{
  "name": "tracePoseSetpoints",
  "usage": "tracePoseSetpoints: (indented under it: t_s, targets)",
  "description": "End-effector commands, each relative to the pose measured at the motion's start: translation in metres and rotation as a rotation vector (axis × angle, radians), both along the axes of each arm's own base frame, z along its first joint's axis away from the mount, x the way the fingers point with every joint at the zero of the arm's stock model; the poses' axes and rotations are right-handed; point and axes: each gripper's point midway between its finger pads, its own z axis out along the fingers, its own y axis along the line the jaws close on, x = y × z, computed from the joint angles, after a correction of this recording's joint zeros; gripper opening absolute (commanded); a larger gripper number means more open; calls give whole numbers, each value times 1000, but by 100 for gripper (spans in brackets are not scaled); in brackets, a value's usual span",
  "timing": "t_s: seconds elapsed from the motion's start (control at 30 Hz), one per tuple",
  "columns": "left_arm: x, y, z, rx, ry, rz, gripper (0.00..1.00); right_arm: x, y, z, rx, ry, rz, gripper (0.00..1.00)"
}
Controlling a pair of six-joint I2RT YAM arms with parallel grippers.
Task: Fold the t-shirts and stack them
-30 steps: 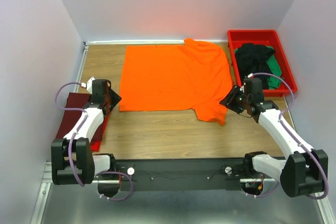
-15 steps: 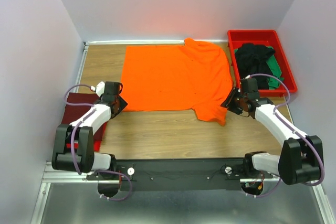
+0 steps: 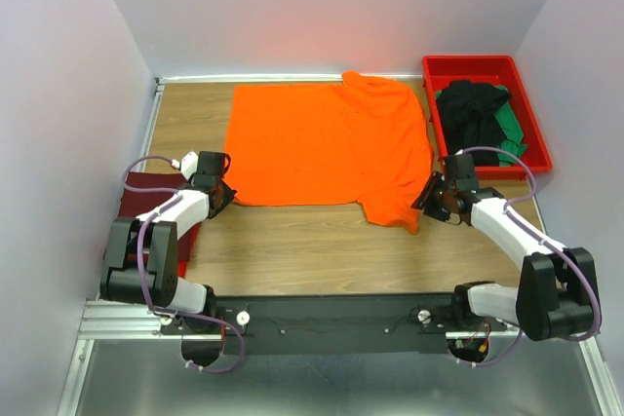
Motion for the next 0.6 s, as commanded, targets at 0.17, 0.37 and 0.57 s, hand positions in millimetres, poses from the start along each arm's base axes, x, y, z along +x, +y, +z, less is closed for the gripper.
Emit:
tracePoseSetpoints:
  t_s: [0.17, 0.37, 0.57]
  targets:
    - [3, 8, 8, 28, -49, 35, 0, -39, 1, -17, 9, 67, -42, 47]
    - [5, 6, 12, 19, -77, 31, 0, -44, 14, -18, 39, 72, -43, 47]
    - [5, 4, 14, 11, -89, 24, 0, -41, 19, -23, 44, 50, -64, 38]
